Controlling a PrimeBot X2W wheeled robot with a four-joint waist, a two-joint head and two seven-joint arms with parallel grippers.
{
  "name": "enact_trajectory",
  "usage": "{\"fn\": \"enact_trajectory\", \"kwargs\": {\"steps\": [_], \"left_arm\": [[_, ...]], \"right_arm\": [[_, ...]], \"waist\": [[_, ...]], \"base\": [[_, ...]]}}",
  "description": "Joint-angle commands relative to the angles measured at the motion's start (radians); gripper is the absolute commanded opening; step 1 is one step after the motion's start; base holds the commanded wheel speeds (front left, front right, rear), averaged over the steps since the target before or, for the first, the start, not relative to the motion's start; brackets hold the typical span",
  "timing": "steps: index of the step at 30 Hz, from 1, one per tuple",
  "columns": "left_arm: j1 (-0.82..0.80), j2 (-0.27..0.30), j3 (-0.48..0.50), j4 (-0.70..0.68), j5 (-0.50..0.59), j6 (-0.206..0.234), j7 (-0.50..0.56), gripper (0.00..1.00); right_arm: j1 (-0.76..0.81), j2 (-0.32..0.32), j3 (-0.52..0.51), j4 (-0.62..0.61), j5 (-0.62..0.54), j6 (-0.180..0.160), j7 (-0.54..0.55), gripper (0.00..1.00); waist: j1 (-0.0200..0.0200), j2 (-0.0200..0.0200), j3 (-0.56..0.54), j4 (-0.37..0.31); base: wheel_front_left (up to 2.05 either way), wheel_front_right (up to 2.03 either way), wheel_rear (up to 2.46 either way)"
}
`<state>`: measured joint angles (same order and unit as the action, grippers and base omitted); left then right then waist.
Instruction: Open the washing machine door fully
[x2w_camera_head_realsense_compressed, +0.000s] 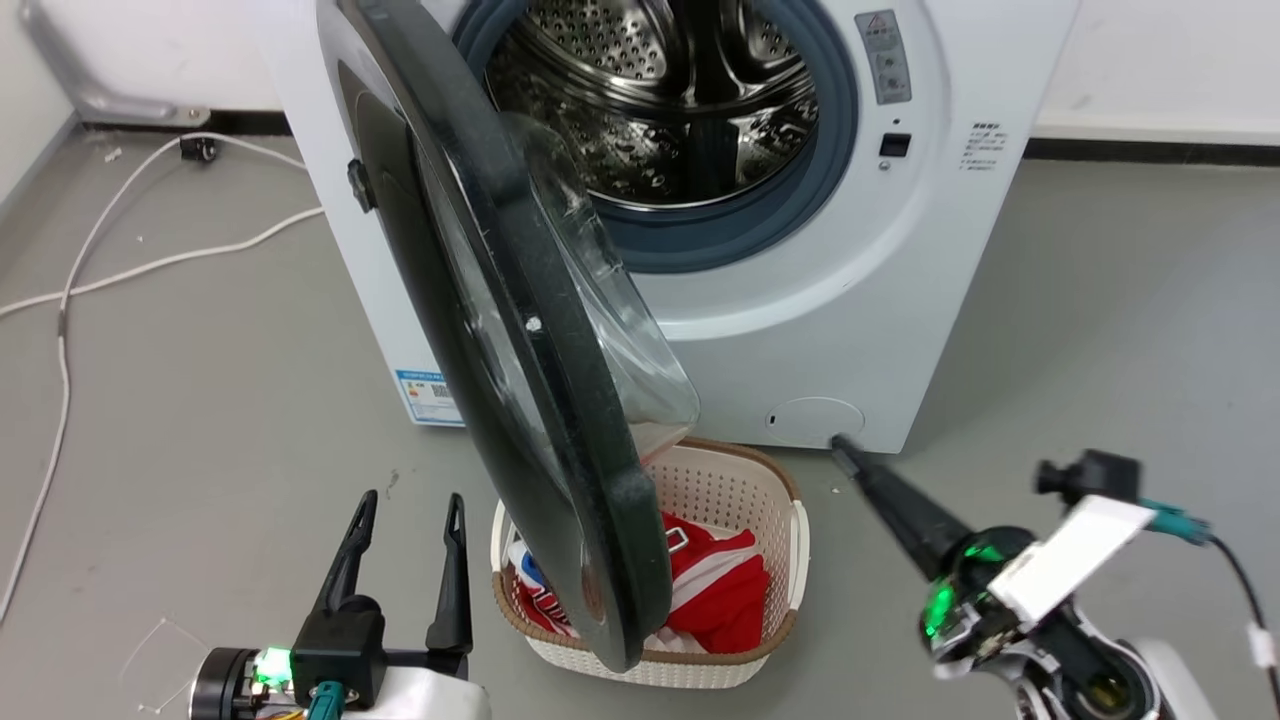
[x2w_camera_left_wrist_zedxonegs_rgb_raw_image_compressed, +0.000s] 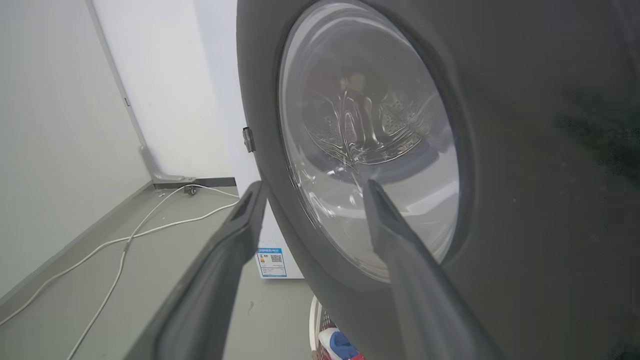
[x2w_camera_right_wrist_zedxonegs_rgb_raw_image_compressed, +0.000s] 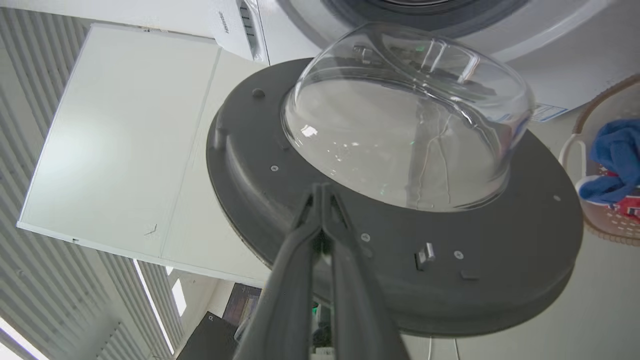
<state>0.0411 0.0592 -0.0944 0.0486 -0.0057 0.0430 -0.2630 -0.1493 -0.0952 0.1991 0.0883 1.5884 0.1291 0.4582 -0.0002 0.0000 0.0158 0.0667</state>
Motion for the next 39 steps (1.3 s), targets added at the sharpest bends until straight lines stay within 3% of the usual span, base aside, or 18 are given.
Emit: {"fn": "enact_trajectory", "kwargs": {"steps": [1,7,13,14,18,21,25,29,35,39], "left_arm": [[0.015,0.004,0.002,-0.003,-0.003,0.002,-0.003,1.00],[0.032,0.005,0.005,-0.009,-0.003,0.004,-0.003,1.00],[0.044,0.007,0.011,-0.015,-0.003,0.007,-0.003,1.00],[0.044,0.007,0.011,-0.015,-0.003,0.007,-0.003,1.00],[0.053,0.008,0.016,-0.017,-0.003,0.009,-0.003,1.00],[0.056,0.008,0.018,-0.019,-0.003,0.009,-0.003,1.00],[0.053,0.008,0.018,-0.021,-0.003,0.007,-0.003,1.00],[0.049,0.008,0.017,-0.021,-0.001,0.005,-0.003,1.00],[0.045,0.007,0.015,-0.021,0.001,0.005,-0.003,1.00],[0.045,0.006,0.015,-0.021,0.000,0.007,-0.003,1.00]], "right_arm": [[0.020,0.006,-0.032,-0.024,-0.023,0.003,-0.058,0.00],[0.067,0.003,-0.129,-0.109,-0.119,0.003,-0.266,0.00],[0.118,-0.069,-0.125,-0.151,-0.401,0.003,-0.559,0.00],[0.118,-0.069,-0.125,-0.151,-0.401,0.003,-0.559,0.00],[0.144,-0.102,-0.104,-0.140,-0.595,0.003,-0.706,0.00],[0.155,-0.102,-0.138,-0.154,-0.832,0.003,-0.723,0.00],[0.187,-0.039,-0.201,-0.217,-1.140,0.003,-0.723,0.00],[0.223,0.004,-0.239,-0.246,-1.352,0.002,-0.723,0.00],[0.276,0.043,-0.261,-0.221,-1.495,0.002,-0.723,0.00],[0.310,0.045,-0.261,-0.179,-1.533,0.002,-0.723,0.00]], "waist": [[0.0002,0.0000,-0.015,-0.012],[0.0002,0.0000,-0.034,-0.026],[0.0002,0.0000,-0.045,-0.040],[0.0002,0.0000,-0.045,-0.040],[0.0002,0.0000,-0.048,-0.051],[0.0002,0.0000,-0.049,-0.058],[0.0002,0.0000,-0.046,-0.062],[0.0002,0.0000,-0.044,-0.061],[0.0002,0.0000,-0.042,-0.054],[0.0002,0.0000,-0.042,-0.050]], "base": [[0.00,0.00,0.00],[0.00,0.00,0.00],[0.00,0.00,0.00],[0.00,0.00,0.00],[0.00,0.00,0.00],[0.00,0.00,0.00],[0.00,0.00,0.00],[0.00,0.00,0.00],[0.00,0.00,0.00],[0.00,0.00,0.00]]}}
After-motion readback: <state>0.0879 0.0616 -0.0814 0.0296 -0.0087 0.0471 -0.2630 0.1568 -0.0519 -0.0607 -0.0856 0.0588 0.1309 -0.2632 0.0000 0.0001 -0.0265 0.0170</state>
